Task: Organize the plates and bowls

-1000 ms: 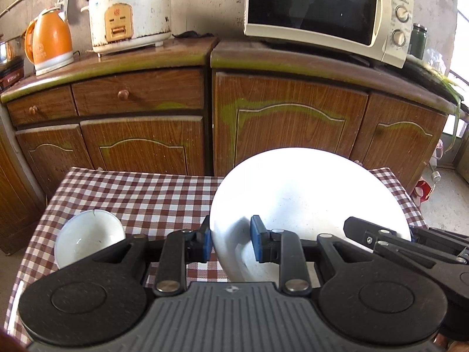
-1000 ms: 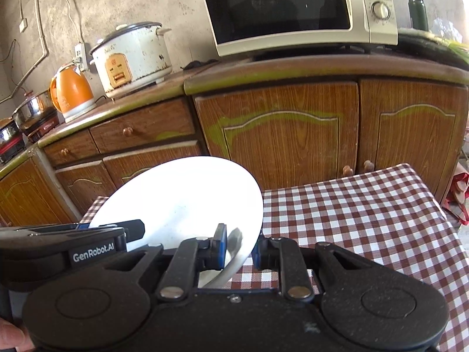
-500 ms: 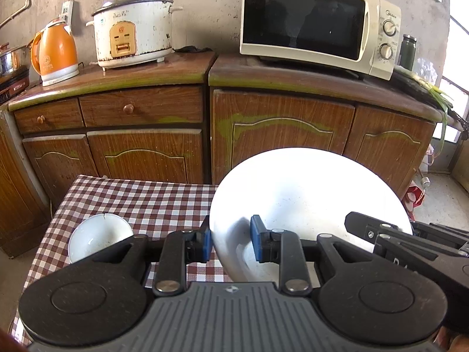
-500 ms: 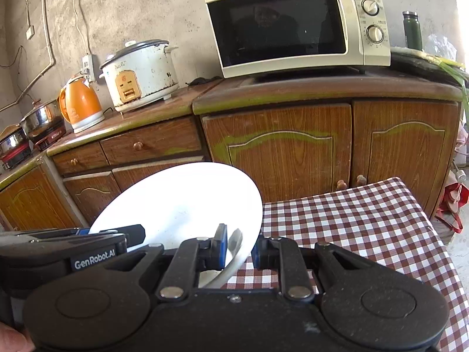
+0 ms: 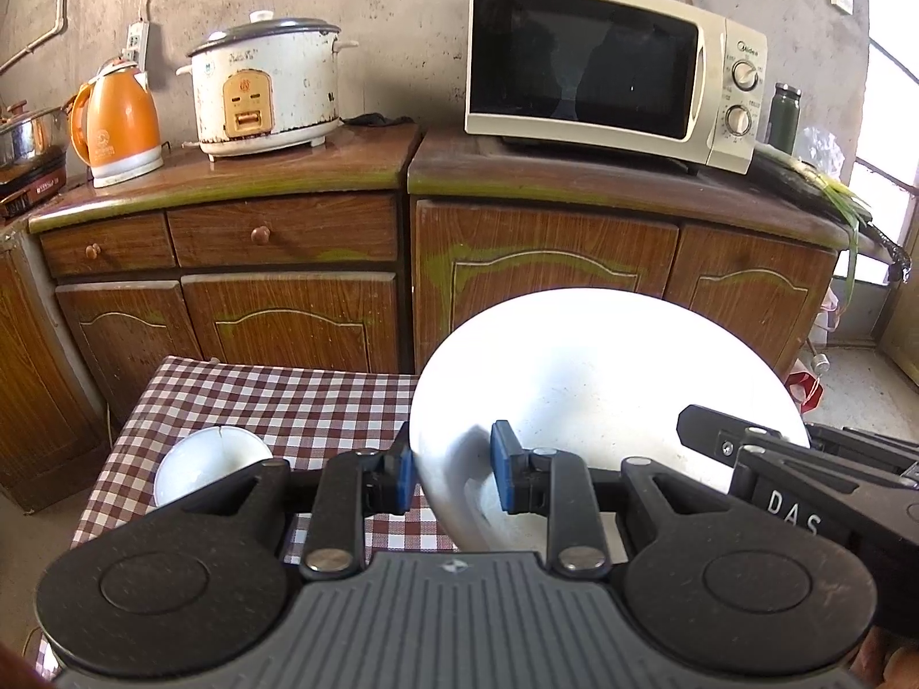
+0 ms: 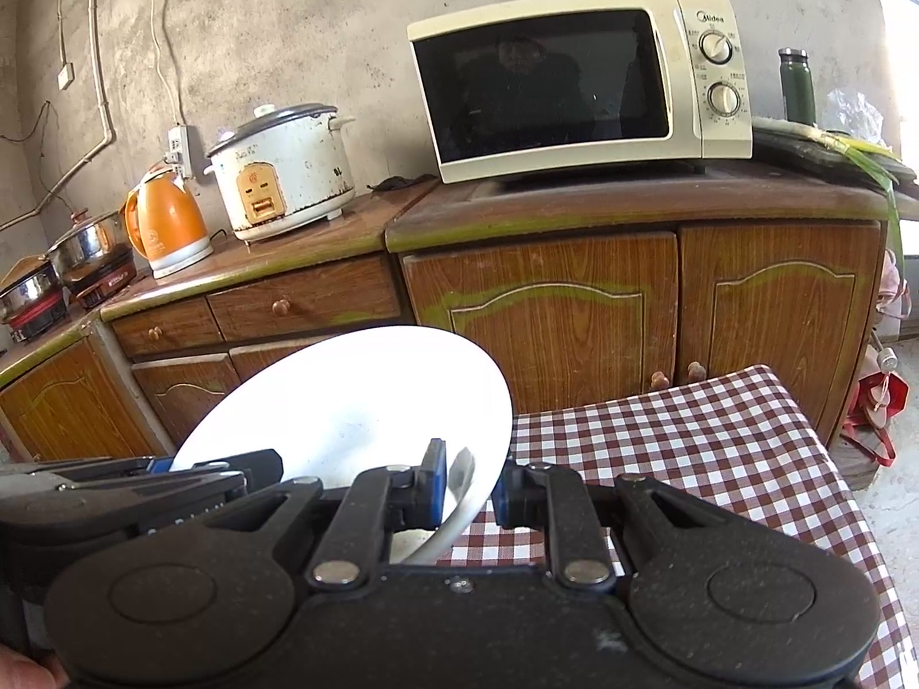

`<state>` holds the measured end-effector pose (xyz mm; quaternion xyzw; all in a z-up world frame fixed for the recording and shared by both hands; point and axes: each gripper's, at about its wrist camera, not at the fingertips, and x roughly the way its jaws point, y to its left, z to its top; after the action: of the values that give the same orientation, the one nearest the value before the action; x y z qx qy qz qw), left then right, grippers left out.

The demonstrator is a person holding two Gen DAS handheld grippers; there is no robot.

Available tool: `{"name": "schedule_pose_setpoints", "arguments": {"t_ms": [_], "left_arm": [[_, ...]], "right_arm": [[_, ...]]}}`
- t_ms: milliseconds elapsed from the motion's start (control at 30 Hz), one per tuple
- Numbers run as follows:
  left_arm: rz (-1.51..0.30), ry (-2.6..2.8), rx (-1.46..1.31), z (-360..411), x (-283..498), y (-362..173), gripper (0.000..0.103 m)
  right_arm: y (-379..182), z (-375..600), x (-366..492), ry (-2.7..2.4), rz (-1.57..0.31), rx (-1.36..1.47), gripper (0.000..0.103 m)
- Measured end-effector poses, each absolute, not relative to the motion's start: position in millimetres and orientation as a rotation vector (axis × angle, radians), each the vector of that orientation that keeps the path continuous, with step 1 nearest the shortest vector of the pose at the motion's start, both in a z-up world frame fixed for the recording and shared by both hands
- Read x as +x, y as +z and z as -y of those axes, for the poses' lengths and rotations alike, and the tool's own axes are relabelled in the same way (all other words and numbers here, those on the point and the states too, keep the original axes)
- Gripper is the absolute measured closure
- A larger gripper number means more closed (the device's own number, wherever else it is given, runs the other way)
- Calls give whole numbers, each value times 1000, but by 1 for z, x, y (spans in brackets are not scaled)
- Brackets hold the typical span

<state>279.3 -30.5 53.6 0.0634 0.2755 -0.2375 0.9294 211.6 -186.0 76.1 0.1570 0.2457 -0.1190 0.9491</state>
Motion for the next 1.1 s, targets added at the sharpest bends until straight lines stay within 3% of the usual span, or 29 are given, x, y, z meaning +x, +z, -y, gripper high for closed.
{"name": "schedule_pose_setpoints", "arguments": {"t_ms": [1100], "left_arm": [[-549, -501, 103, 10, 232, 65, 77]], "right_arm": [[102, 162, 156, -247, -467, 306, 82]]}}
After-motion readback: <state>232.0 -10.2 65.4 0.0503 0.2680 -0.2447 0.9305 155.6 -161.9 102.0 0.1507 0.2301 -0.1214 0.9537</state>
